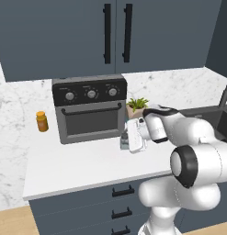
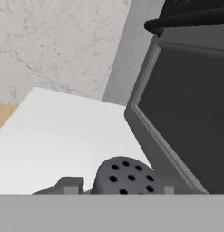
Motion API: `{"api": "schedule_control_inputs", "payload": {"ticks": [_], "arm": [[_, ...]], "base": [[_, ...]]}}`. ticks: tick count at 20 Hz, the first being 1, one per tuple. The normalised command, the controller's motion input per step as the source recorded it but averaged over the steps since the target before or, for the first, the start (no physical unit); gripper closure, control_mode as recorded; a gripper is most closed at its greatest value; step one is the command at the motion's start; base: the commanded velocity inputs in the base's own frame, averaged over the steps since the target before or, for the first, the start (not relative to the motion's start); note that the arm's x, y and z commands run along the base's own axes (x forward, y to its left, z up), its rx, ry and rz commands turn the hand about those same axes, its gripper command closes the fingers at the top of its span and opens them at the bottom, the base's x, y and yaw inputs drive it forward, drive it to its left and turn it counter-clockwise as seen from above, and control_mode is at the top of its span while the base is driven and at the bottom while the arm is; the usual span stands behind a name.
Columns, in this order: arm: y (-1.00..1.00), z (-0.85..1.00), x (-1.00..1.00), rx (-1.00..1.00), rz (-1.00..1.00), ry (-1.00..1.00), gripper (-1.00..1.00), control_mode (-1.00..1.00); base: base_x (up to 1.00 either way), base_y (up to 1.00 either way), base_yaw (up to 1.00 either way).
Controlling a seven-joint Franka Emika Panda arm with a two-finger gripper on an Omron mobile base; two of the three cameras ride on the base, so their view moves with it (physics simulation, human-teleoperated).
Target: Put the shaker and condiment bottle from the counter next to their counterparts in the cabinet.
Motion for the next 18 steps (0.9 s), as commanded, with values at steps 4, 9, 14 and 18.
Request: {"api": "schedule_control_inputs", "payload": {"ticks": [4, 9, 14, 18], "arm": [[0.00, 0.21, -0.04, 0.02, 0.00, 0.08, 1.00, -1.00], [-0.47, 0.00, 0.13, 0.18, 0.17, 0.21, 1.00, -1.00], [-0.51, 0.00, 0.12, 0.26, 0.27, 0.22, 1.00, -1.00], [-0.30, 0.00, 0.02, 0.18, 0.27, 0.10, 1.00, -1.00]], "base": [[0.00, 0.00, 0.00], [0.00, 0.00, 0.00], [0.00, 0.00, 0.00], [0.00, 0.00, 0.00]]}}
